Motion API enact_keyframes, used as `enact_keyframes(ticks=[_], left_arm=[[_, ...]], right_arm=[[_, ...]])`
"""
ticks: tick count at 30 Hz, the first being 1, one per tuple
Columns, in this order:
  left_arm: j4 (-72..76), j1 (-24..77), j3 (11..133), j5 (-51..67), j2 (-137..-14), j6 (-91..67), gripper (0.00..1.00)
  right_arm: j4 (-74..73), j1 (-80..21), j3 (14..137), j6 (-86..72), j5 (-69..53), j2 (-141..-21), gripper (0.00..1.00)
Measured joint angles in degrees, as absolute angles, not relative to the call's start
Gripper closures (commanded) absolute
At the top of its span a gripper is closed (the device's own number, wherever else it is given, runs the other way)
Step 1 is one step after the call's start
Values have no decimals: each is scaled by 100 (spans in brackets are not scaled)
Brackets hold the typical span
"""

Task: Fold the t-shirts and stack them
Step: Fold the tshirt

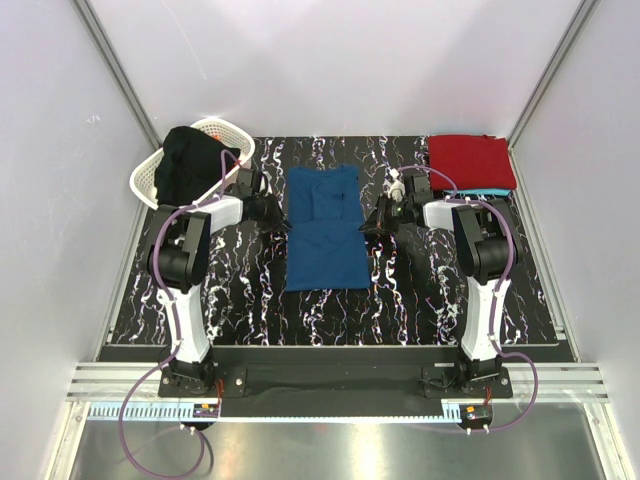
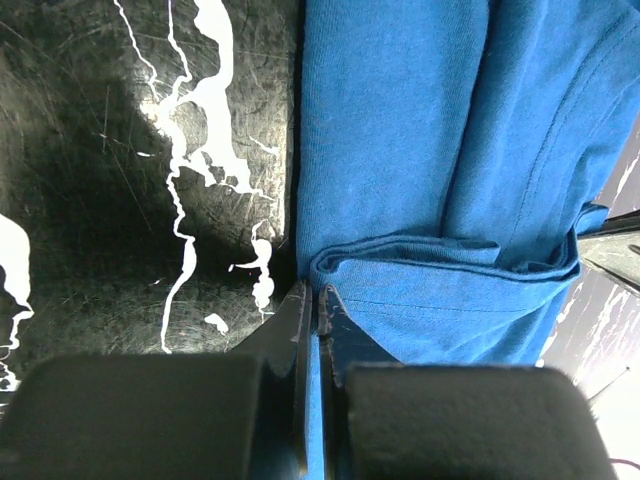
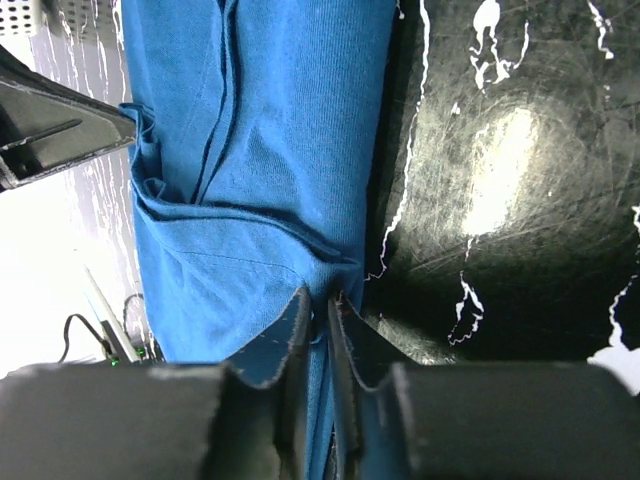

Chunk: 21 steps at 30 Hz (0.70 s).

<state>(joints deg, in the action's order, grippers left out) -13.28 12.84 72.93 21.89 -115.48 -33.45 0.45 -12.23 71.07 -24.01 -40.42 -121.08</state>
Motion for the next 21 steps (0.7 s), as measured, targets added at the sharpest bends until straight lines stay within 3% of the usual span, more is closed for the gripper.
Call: enact_keyframes(ticks=[3,7,11,14,19,21], left_arm=[[-1369,1286,7303,2130,-11542,-3334,85],[-1616,1299,7303,1861,-11365,-3269,64],[-1883,1308,7297,1643,-10908,-3238,68],[-2027,1361,7282,1551,-10501,-3131,69],[-2038,1820,6788,1466,-9848,-3026,69],[-2005,2165,6499,1479,-9684,-3030,69]], right_arm=[[-3,-1223,7116,-2445,-4047,-12077,69],[-521,-1221,7175,-2445,-3811,-11863,57],[-1153,-1221,7179,-2447,-3529,-11450,53],[-1387,-1221,7087,-2480,-3391,-10997,59],[-1500,-1269,6628,-2626,-3398,-10311,81],[-1490,-1347,6451,-2694,-3485,-10219,82]])
